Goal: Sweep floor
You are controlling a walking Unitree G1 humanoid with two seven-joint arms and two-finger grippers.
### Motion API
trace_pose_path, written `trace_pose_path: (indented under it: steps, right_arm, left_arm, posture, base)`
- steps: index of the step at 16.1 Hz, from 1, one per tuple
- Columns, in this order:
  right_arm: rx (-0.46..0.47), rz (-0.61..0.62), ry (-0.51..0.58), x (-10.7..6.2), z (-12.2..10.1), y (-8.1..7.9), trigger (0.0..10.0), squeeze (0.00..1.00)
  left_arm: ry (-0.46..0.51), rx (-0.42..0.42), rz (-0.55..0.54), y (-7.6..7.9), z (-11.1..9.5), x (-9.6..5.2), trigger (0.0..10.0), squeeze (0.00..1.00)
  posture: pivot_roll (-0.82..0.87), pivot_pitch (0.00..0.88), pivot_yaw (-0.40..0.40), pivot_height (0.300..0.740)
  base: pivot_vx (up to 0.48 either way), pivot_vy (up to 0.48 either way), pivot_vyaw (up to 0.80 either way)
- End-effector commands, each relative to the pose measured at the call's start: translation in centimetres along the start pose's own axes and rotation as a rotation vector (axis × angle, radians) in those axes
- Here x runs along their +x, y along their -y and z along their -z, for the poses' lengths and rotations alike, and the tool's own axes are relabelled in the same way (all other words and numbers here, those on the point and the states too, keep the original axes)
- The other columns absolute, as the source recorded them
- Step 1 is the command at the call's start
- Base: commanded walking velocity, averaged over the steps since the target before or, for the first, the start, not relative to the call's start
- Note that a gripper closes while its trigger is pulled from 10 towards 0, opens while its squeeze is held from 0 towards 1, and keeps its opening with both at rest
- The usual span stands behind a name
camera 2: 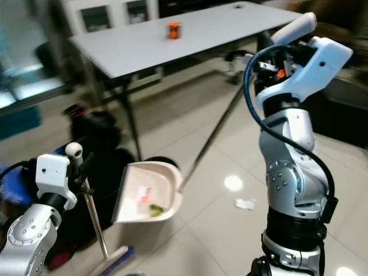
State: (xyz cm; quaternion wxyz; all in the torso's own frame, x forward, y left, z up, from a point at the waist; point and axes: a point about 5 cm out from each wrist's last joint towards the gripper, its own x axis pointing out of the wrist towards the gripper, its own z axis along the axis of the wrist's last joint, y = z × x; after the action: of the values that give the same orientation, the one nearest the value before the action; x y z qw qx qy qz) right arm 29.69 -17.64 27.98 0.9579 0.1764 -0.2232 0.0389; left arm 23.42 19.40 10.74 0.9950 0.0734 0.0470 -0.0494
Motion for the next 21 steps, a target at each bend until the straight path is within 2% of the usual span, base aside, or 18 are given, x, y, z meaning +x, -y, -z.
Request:
trace_pose_path:
  steps: [1, 6, 11, 21]
  right_arm:
    - [-0.003, 0.022, 0.047, -0.07, -0.87, 0.52, 10.0, 0.0]
    - [-0.019, 0.02, 0.039, -0.04, -0.72, 0.59, 10.0, 0.0]
    - [0.0, 0.028, 0.041, 0.1, -0.52, 0.52, 10.0, 0.0]
    - [-0.005, 0.038, 0.048, 0.05, -0.72, 1.21, 10.0, 0.0]
  left_arm:
    - [0.052, 0.015, 0.006, -0.05, -0.94, 0.41, 10.0, 0.0]
    - [0.058, 0.02, 0.016, 0.01, -0.87, 0.67, 10.0, 0.0]
    - [0.061, 0.021, 0.01, -0.15, -0.72, 0.62, 10.0, 0.0]
    - [0.057, 0.022, 0.026, 0.07, -0.48, 0.47, 10.0, 0.0]
  posture:
    - [0.03, 0.0, 0.072, 0.74]
    - [0.03, 0.0, 0.071, 0.74]
    - [0.05, 0.0, 0.067, 0.74]
    - [0.04, 0.0, 0.072, 0.74]
  base:
    - [0.364, 0.0, 0.0]
    - [0.37, 0.0, 0.0]
    - [0.369, 0.0, 0.67]
    - [0.371, 0.0, 0.0]
